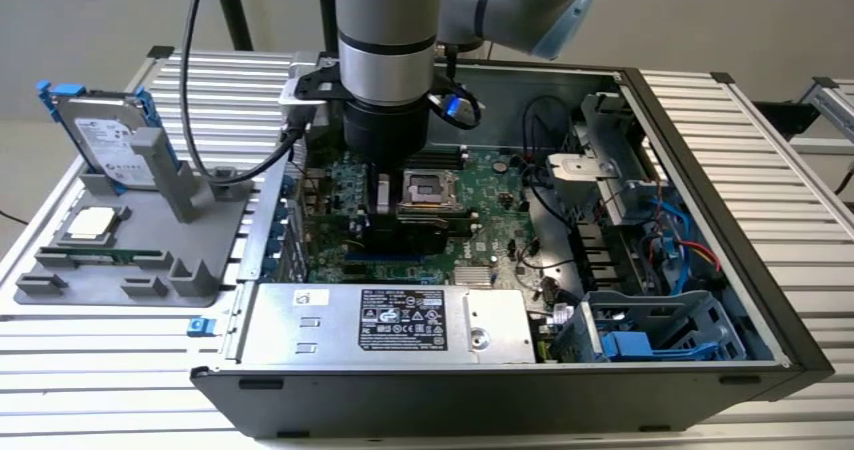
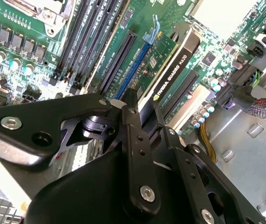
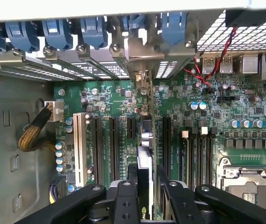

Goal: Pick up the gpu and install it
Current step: 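Insert the gpu into the slot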

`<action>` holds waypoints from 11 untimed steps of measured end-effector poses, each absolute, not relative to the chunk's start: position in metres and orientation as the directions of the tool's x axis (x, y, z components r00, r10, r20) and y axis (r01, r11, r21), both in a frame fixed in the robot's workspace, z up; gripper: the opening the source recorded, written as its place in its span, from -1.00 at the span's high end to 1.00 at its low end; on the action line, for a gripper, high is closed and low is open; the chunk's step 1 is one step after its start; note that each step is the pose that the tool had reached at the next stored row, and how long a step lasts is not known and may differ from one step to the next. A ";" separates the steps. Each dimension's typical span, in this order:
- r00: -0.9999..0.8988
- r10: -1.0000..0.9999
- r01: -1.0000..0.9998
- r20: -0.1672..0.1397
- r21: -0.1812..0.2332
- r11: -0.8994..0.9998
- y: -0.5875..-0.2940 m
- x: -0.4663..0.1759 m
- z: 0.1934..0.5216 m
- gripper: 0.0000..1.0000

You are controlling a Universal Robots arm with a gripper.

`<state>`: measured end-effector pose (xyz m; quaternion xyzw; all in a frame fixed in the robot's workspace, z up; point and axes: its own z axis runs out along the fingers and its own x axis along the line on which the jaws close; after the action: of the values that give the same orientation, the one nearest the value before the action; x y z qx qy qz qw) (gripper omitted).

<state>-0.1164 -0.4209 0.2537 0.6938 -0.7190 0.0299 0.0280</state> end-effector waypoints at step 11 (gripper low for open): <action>-0.036 -0.996 -0.999 0.081 -0.004 0.036 -0.421 -0.117 0.252 1.00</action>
<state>-0.1166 -0.4214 0.2519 0.6938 -0.7191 0.0295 0.0276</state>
